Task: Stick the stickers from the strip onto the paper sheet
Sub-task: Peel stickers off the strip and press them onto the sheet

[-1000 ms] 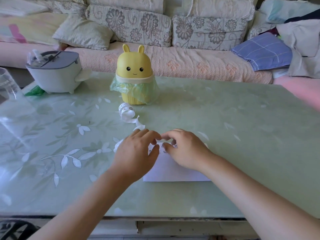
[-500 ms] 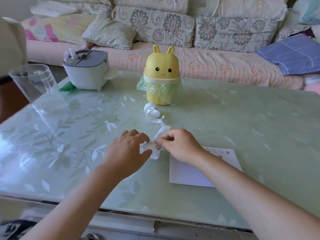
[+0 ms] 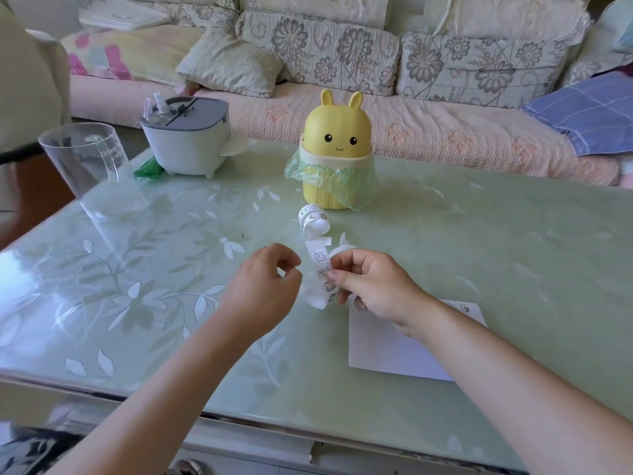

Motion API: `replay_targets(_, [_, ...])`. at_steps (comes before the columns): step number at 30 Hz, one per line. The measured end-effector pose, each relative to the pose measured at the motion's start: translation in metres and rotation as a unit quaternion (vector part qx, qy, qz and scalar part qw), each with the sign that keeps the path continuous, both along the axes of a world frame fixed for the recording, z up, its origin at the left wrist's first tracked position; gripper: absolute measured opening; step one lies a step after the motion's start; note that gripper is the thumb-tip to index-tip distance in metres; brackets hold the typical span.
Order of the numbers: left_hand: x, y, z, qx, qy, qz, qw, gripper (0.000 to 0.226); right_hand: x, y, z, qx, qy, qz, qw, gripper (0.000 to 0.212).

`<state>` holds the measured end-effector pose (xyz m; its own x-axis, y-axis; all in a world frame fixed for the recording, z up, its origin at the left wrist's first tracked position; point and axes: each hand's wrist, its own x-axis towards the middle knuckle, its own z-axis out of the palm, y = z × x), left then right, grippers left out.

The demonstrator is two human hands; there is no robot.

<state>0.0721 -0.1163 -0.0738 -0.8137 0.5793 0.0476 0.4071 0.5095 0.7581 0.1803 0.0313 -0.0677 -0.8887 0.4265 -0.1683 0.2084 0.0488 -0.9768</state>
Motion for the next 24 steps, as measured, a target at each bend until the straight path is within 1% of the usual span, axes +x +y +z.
replay_targets(2, [0.004, 0.001, 0.006, 0.057, -0.092, -0.009, 0.994, 0.02, 0.001, -0.001, 0.002, -0.002, 0.005, 0.009, 1.0, 0.006])
replay_targets(4, [0.007, 0.002, 0.009, 0.099, -0.14, -0.016, 0.985, 0.016, 0.001, -0.002, 0.003, 0.001, 0.0, 0.014, 1.0, 0.005])
replay_targets(6, [0.01, 0.003, 0.01, 0.122, -0.144, -0.02, 0.982, 0.011, 0.002, -0.003, 0.004, 0.01, -0.014, 0.011, 1.0, 0.004])
replay_targets(8, [0.011, 0.005, 0.009, 0.146, -0.145, -0.014, 0.978, 0.012, 0.001, -0.004, 0.003, 0.035, -0.021, -0.006, 0.999, 0.006])
replay_targets(10, [0.011, 0.006, 0.009, 0.16, -0.163, -0.008, 0.974, 0.012, 0.0, -0.003, 0.001, 0.085, 0.005, -0.039, 0.996, 0.009])
replay_targets(12, [0.011, 0.006, 0.008, 0.154, -0.17, -0.008, 0.973, 0.013, -0.001, -0.001, 0.0, 0.134, 0.049, -0.059, 0.988, 0.011])
replay_targets(14, [0.012, 0.006, 0.008, 0.14, -0.164, -0.016, 0.976, 0.014, 0.0, -0.001, 0.0, 0.168, 0.079, -0.06, 0.981, 0.014])
replay_targets(17, [0.015, 0.007, 0.01, 0.135, -0.168, -0.02, 0.976, 0.015, 0.0, -0.002, 0.0, 0.205, 0.09, -0.055, 0.973, 0.018])
replay_targets(20, [0.015, 0.008, 0.012, 0.143, -0.186, -0.021, 0.972, 0.014, 0.0, -0.001, 0.0, 0.225, 0.095, -0.053, 0.968, 0.014])
replay_targets(24, [0.016, 0.007, 0.015, 0.153, -0.204, -0.02, 0.967, 0.019, 0.004, 0.0, 0.003, 0.254, 0.094, -0.04, 0.962, 0.007])
